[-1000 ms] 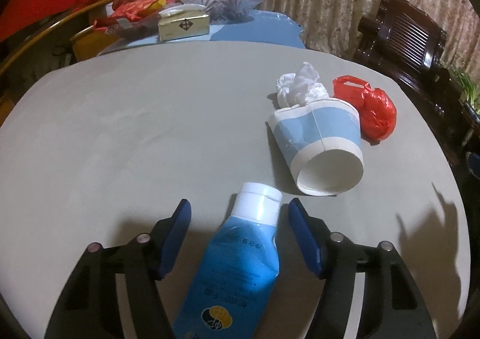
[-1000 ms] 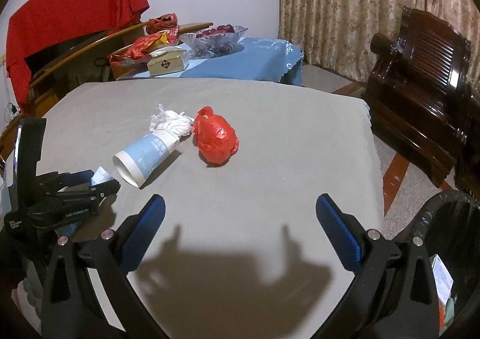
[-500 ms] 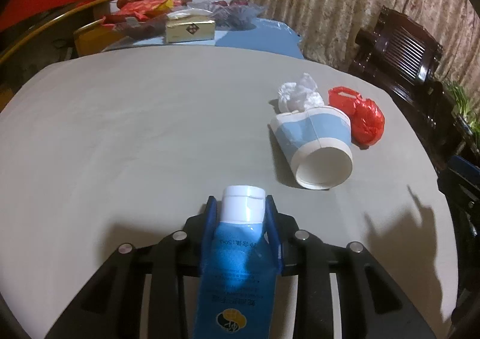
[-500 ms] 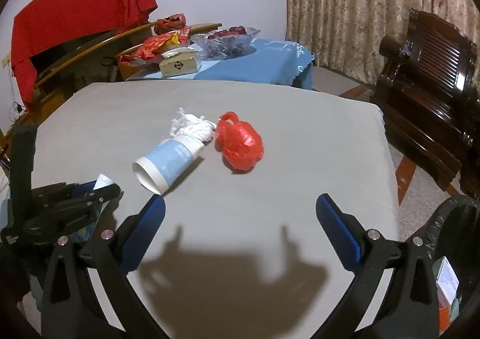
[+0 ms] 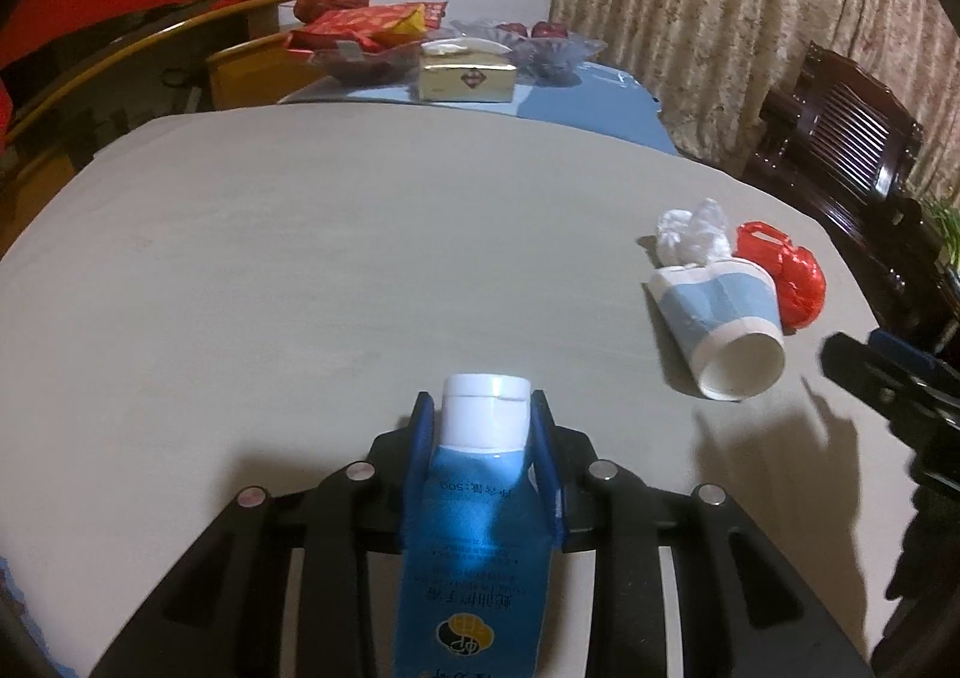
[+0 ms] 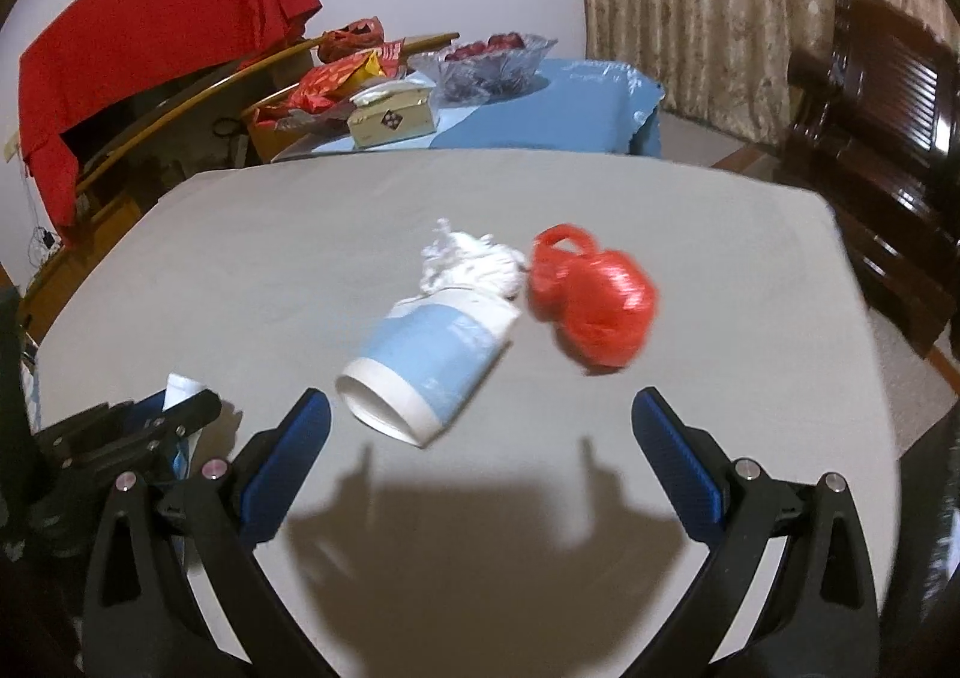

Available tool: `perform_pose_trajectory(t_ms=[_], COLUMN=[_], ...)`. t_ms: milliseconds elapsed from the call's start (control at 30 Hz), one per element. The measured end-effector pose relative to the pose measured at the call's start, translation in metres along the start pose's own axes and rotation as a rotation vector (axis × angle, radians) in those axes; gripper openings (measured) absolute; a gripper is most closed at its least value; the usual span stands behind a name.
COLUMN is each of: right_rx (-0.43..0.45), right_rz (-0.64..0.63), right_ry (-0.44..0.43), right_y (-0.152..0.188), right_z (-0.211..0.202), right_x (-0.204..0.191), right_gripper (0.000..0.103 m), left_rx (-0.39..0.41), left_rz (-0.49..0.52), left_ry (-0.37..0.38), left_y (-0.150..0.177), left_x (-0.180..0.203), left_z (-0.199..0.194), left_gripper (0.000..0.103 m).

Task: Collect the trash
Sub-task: 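Grasp the blue-and-white wipes canister with the right tool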

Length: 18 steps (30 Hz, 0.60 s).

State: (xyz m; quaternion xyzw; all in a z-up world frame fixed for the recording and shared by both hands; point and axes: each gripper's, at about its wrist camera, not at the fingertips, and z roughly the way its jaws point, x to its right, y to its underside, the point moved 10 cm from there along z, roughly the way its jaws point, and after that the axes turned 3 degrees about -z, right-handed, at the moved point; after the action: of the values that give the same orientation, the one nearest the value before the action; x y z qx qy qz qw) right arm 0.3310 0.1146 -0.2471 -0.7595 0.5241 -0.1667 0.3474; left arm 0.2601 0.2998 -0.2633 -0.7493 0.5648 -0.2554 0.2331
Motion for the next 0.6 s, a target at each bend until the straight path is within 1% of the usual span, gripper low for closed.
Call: perform_pose_trajectory(t_ms=[133,333,500,567,600], right_rx=[-0.019,-0.048,-0.068,-0.076,-0.083], right_rz=[0.002,-0.033,-0.033,-0.039,-0.041], right_ry=[0.009,0.052,0.052,0.047,0.043], right_y=[-0.005,-0.008,-0.008,-0.008,-0.007], right_z=[0.021,0.048,0.058,0.059,0.06], right_x=[-0.015,-0.028,-0.031,-0.032,-0.033], right_gripper=[0.098,0.098,0.097,0.091,0.082], left_rx=[0.006,0.01,0.009,0.006,0.005], left_rz=[-0.006,-0.01,-0.018,-0.021,-0.021], left_ry=[-0.009,-0.011,-0.008,-0.008,-0.008], left_y=[-0.003,-0.007,-0.005,-0.005,-0.005], left_x=[-0.012,-0.022,-0.026,-0.028,-0.028], left_z=[-0.001,0.001,0.002,0.003,0.003], left_gripper=[0.031,0.031,0.031,0.031,0.031])
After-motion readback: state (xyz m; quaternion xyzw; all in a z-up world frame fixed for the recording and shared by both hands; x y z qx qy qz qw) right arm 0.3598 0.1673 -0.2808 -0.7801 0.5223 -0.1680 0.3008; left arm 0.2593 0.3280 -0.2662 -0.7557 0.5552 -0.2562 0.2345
